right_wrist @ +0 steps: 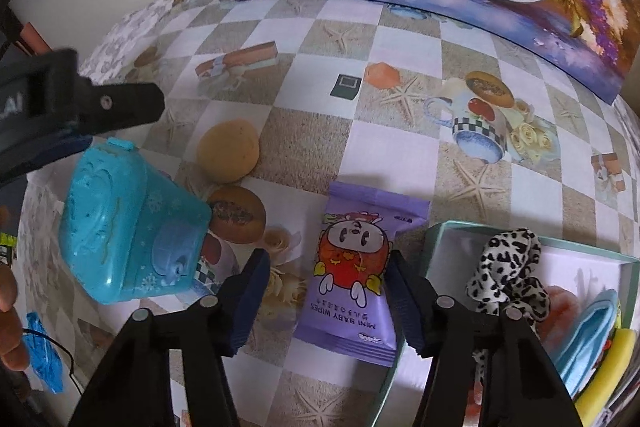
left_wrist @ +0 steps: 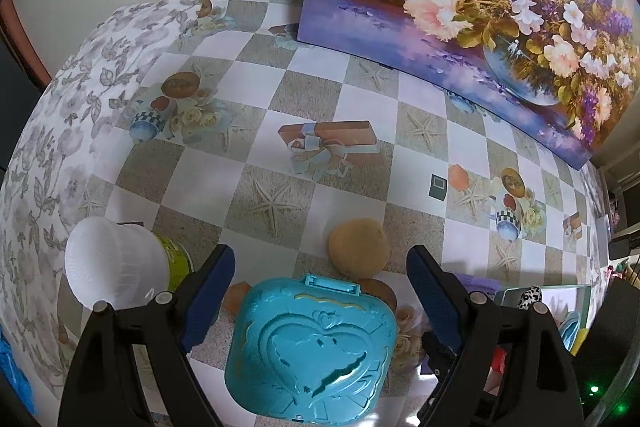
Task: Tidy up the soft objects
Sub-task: 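Grasp the purple snack pack with the right tool while the left tool moves toward the beige puff, then close the left tool on the beige round puff beside the teal box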
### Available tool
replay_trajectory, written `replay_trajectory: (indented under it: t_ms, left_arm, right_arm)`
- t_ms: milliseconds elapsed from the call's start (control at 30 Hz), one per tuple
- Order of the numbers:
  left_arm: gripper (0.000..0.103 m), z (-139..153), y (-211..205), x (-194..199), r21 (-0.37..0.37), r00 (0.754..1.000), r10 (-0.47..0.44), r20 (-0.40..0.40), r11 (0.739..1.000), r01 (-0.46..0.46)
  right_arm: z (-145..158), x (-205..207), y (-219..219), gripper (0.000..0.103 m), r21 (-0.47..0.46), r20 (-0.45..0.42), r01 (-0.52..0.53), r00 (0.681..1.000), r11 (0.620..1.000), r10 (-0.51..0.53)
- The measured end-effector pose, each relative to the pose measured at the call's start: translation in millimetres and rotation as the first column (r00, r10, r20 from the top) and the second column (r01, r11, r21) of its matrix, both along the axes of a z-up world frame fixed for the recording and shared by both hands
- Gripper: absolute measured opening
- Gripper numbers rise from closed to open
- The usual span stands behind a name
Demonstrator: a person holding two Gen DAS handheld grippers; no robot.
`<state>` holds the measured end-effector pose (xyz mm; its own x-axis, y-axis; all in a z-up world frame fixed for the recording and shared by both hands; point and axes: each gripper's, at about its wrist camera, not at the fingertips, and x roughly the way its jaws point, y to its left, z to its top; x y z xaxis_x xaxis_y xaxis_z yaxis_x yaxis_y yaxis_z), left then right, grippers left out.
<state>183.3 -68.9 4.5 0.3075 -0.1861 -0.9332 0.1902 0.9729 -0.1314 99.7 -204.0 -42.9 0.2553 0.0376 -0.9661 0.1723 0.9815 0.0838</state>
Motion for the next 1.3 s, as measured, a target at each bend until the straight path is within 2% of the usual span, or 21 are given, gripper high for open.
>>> replay_trajectory:
  t_ms: [100, 167, 200, 333, 433, 700, 1033, 1300]
  left_arm:
    - [0.088, -2, 0, 1, 0.0, 1.0, 0.0, -0.006, 1.0, 0.0]
    - [0.088, -3, -1, 2, 0.0, 1.0, -0.001, -0.008, 1.0, 0.001]
    - [0.088, -3, -1, 2, 0.0, 1.0, -0.002, -0.008, 1.0, 0.002]
    - [0.088, -4, -1, 3, 0.002, 1.0, -0.002, -0.01, 1.0, 0.002]
    - [0.088, -6, -1, 3, 0.004, 1.0, -0.003, -0.013, 1.0, 0.003]
    - [0.088, -11, -2, 6, 0.013, 1.0, -0.008, -0.024, 1.0, 0.009]
    - [0.088, -18, -1, 14, 0.011, 0.999, 0.013, -0.047, 1.0, -0.012]
    - [0.087, -19, -33, 20, 0.009, 0.994, -0.07, -0.084, 0.997, 0.071]
  right_arm:
    - [-5, 2, 1, 0.062, -0.012, -0.011, -0.004, 1.0, 1.0, 0.004]
    - [-10, 4, 1, 0.052, -0.006, -0.02, -0.007, 1.0, 1.0, 0.007]
    - [-12, 4, 2, 0.051, -0.007, -0.025, -0.01, 1.0, 1.0, 0.009]
    - [-17, 8, 4, 0.051, -0.014, -0.032, -0.014, 0.999, 1.0, 0.014]
    - [-22, 9, 5, 0.044, -0.017, -0.04, -0.02, 0.999, 1.0, 0.019]
    - [-21, 16, 3, 0.04, -0.007, -0.023, -0.013, 1.0, 1.0, 0.013]
    - [13, 6, -19, 0.04, 0.005, 0.066, 0.029, 0.997, 1.0, -0.029]
    - [34, 10, -38, 0.04, 0.003, 0.137, 0.07, 0.988, 0.998, -0.07]
